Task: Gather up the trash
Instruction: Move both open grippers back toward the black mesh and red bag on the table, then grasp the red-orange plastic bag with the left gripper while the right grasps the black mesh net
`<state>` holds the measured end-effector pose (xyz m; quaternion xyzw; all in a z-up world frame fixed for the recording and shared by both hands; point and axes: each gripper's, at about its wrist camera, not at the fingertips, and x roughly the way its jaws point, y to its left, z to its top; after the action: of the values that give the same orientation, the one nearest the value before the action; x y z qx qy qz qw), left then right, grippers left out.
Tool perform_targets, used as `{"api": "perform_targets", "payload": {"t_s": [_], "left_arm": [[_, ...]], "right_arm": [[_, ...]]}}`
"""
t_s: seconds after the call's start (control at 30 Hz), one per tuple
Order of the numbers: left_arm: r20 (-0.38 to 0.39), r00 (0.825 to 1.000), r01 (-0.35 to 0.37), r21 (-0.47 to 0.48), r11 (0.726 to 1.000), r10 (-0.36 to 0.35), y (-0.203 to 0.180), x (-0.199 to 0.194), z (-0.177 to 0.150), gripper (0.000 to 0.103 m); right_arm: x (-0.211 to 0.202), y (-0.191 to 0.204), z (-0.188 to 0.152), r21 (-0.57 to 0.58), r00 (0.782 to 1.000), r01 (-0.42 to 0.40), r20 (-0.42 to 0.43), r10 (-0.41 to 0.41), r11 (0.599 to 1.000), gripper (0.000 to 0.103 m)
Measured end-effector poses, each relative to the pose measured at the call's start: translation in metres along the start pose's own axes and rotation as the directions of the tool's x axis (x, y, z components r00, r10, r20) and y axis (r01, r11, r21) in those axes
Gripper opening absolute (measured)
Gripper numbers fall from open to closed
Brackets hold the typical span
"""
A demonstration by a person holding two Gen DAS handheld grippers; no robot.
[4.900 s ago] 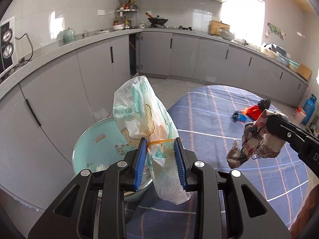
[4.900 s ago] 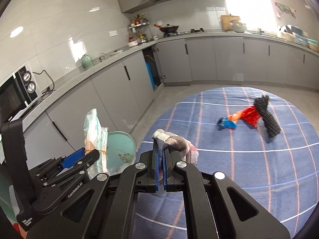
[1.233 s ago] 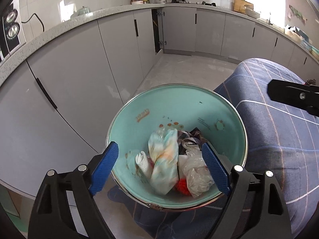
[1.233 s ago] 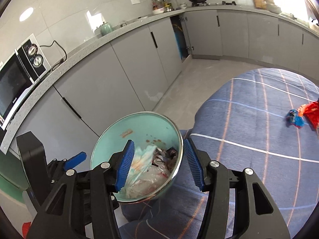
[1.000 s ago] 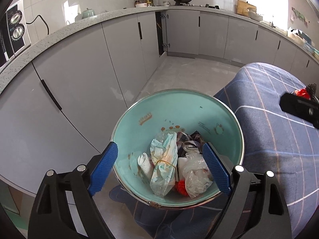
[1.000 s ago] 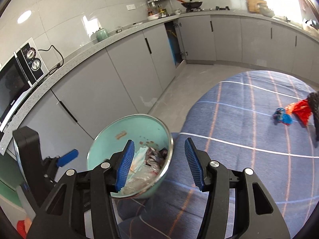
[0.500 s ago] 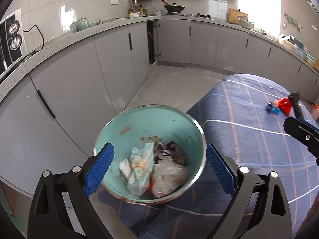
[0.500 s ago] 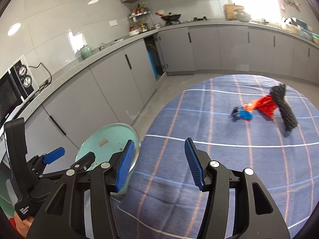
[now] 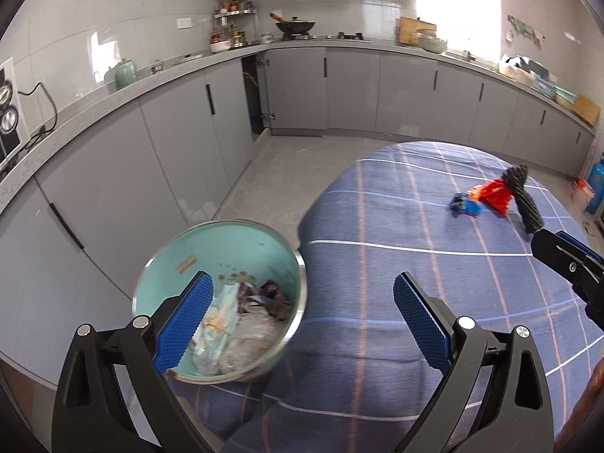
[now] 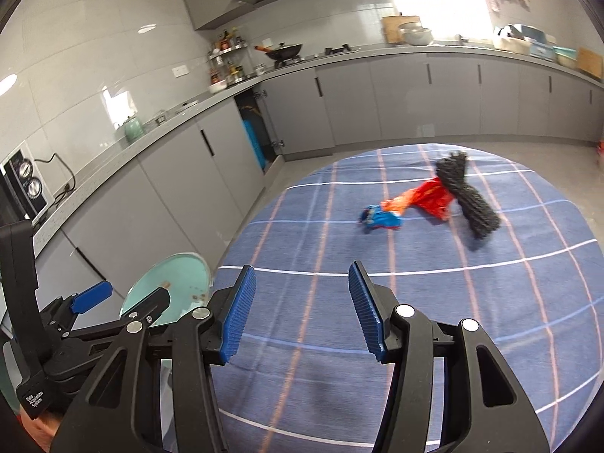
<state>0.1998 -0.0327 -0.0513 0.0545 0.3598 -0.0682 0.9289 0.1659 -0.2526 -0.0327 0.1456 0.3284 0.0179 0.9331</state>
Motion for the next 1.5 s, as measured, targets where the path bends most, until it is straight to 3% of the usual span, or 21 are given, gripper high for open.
{"api": "perform_targets", "payload": {"t_s": [0.17, 0.5, 0.97, 1.2, 1.5], "left_arm": [[-0.015, 0.999, 0.05, 0.002, 0.999, -0.05, -0.024, 0.003, 0.003, 0.097], [-0.025, 0.997, 0.08, 0.079, 0.994, -0.078, -0.076, 0.007, 0.002, 0.097], [-0.072, 0.987, 0.15, 0.129, 0.98, -0.142, -0.122, 0.027, -0.007, 0.097], [-0.058, 0.988, 0.154, 0.187, 0.97, -0.145, -0.137, 0.047, 0.009, 0.089], [-0.065, 0.985, 0.172, 0.22, 0.96, -0.161, -0.162, 0.097, 0.052, 0.088]], "right_arm": [[-0.01, -0.03, 0.001, 0.041, 0.999, 0.041, 0.017, -0.042, 0.998, 0.052], [-0.028, -0.084, -0.005, 0.122, 0.992, 0.118, 0.031, -0.123, 0.986, 0.052], [-0.026, -0.135, -0.015, 0.172, 0.979, 0.201, -0.006, -0.203, 0.964, 0.052], [-0.001, -0.156, 0.007, 0.149, 0.969, 0.246, -0.017, -0.246, 0.958, 0.052], [0.064, -0.178, 0.048, 0.064, 0.961, 0.274, -0.063, -0.27, 0.96, 0.052]]}}
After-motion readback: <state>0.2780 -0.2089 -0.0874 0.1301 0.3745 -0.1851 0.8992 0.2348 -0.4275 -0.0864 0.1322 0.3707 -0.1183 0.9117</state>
